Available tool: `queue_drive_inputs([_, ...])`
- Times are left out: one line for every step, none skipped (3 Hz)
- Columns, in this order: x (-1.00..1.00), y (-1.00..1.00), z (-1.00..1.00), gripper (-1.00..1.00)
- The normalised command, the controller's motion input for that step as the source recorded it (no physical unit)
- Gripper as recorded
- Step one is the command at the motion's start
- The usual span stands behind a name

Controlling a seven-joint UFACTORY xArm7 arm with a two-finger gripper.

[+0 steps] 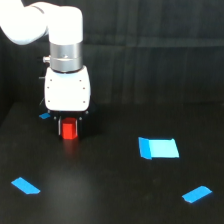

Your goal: Pick up the red object from the table

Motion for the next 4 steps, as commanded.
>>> queue_drive_inputs([0.12,-0.19,1.0,-0.87])
queue_drive_inputs([0.17,-0.19,0.98,-1.0])
queue_drive_inputs([0.13,-0.18,1.0,-1.0])
queue_drive_inputs([0.15,-0.17,1.0,-0.98])
